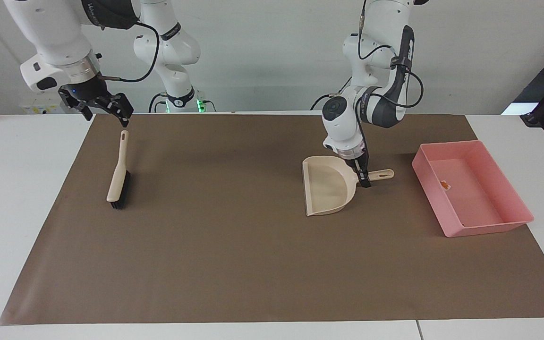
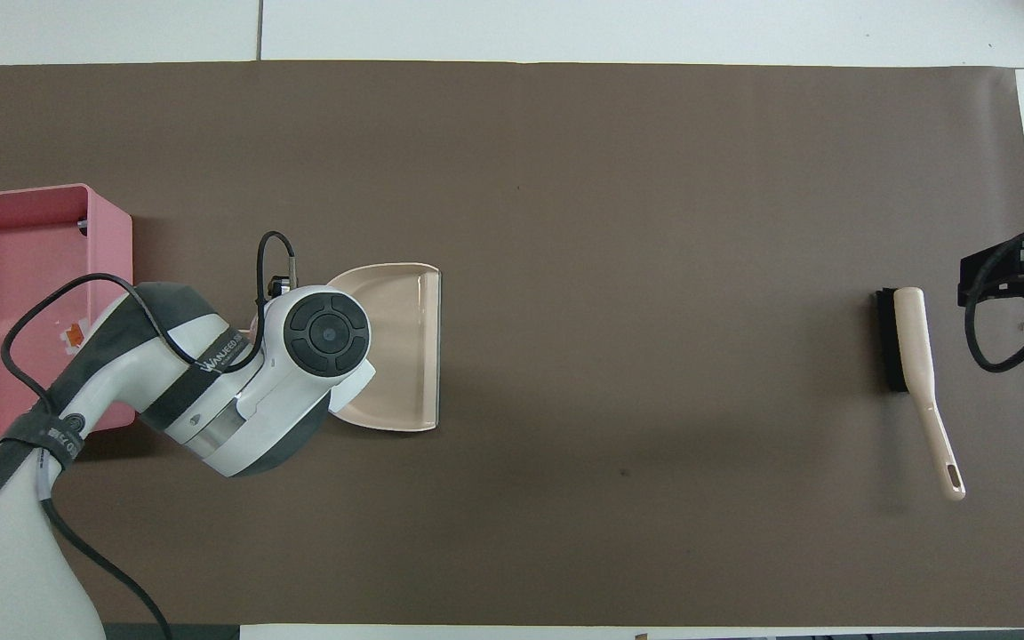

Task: Clean e-waste and dump in bin

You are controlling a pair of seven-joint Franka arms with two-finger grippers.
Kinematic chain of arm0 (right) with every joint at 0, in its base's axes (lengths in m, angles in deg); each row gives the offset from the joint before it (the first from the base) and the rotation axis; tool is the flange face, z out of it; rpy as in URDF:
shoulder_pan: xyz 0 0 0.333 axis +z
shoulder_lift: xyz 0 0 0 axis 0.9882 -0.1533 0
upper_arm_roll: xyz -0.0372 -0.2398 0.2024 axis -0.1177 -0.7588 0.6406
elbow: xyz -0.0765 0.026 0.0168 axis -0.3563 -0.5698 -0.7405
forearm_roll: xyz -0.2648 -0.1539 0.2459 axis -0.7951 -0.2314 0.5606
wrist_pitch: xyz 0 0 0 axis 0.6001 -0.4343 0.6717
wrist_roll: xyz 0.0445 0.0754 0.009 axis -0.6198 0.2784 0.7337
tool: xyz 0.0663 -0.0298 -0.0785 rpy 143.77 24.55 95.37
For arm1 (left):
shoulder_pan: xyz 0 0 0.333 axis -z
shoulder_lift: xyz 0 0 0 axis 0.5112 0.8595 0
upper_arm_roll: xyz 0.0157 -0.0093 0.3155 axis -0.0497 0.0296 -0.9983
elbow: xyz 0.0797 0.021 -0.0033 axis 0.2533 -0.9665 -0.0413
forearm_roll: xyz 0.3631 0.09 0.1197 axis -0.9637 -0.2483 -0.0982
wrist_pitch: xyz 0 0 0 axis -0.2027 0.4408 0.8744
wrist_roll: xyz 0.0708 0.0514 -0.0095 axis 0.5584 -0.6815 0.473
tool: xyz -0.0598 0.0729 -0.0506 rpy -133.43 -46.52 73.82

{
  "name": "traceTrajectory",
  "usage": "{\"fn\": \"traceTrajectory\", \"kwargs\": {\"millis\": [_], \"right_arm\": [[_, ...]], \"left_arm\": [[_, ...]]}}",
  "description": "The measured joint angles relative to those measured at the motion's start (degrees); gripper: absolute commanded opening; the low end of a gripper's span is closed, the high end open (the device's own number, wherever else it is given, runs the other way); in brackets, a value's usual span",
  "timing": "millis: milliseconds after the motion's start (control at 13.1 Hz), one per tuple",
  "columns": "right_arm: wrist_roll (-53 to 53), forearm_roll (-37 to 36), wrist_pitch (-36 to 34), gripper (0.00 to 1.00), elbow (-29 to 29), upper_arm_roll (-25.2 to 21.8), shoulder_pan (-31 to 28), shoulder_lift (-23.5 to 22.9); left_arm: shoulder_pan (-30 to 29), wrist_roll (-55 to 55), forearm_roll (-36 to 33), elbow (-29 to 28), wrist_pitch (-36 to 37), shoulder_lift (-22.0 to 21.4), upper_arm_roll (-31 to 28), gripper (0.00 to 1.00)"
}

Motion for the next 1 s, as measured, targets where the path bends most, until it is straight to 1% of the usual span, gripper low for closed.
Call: {"fn": "traceTrajectory", "kwargs": {"millis": [153,306,383,536,766,919,995], "right_arm": [[0.0,0.0,0.0,1.0,0.0,0.0,0.0,0.0],[0.0,0.0,0.0,1.0,0.0,0.0,0.0,0.0],[0.0,0.0,0.0,1.0,0.0,0.0,0.0,0.0],[0.0,0.0,0.0,1.0,0.0,0.0,0.0,0.0],[0.0,0.0,0.0,1.0,0.0,0.0,0.0,0.0],[0.0,0.0,0.0,1.0,0.0,0.0,0.0,0.0],[0.0,0.0,0.0,1.0,0.0,0.0,0.0,0.0]], "left_arm": [[-2.02,3.31,0.04,0.48,3.88,-2.45,-0.41,0.98],[-5.63,11.13,1.47,0.62,6.8,-5.65,-0.61,0.98],[-7.77,15.32,3.37,0.63,7.46,-7.15,-0.73,0.98],[-12.09,24.48,8.81,0.64,9.06,-9.52,-0.92,0.98],[-18.21,35.6,18.69,1.94,9.29,-10.97,-1.11,0.98],[-21.75,40.33,24.4,5.84,10.02,-11.06,-1.22,0.98],[-23.38,41.39,26.99,8.88,11.4,-11.08,-1.25,0.98]]}}
